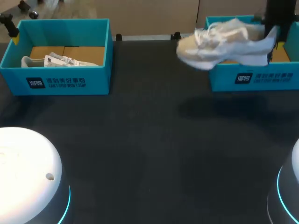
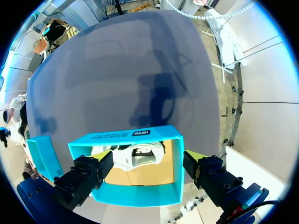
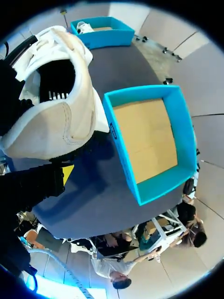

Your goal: Take the shoe out of the shoebox, open the shoe tongue, remove and reinsert the insole, then place the shoe into the shoebox

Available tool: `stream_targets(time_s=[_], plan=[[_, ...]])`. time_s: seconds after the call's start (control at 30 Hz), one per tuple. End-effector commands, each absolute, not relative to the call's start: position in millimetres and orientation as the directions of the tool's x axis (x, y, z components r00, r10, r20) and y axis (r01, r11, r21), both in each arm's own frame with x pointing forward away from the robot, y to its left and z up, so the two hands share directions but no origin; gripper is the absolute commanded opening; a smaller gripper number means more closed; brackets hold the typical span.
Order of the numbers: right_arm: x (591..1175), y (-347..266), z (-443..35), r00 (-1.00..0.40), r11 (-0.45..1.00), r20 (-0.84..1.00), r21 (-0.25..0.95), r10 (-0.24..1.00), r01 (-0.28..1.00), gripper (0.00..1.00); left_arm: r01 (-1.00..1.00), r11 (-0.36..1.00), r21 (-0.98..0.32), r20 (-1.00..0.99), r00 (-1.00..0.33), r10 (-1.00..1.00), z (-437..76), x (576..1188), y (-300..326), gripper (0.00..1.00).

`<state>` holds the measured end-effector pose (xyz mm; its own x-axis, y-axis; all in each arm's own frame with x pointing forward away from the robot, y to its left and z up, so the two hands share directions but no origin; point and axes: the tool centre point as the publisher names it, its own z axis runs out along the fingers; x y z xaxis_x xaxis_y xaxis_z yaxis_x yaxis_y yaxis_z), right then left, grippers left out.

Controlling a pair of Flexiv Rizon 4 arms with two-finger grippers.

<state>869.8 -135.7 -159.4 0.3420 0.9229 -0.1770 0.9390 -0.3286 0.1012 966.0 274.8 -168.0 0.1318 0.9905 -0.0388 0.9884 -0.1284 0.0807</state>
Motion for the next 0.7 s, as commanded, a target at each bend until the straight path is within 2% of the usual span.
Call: stream_targets(time_s=[0.03,0.43,0.7], plan=[[855,-138,-165,0.341,-0.297,-0.156,0.252,0.927,0.921,0.00,0.988,-0.129,0.081,-0.036,0.133,0.990,-168,966,275,1.00],[855,-138,-165,0.341,-0.297,-0.156,0.252,0.927,0.921,0.00,0.988,-0.129,0.081,-0.036,0.133,0.990,-168,966,275,1.00],[832,-110,-209,0.216,-0.168,-0.211,0.222,0.953,0.960,0.00,0.988,-0.129,0.081,-0.036,0.133,0.990,-168,966,275,1.00]])
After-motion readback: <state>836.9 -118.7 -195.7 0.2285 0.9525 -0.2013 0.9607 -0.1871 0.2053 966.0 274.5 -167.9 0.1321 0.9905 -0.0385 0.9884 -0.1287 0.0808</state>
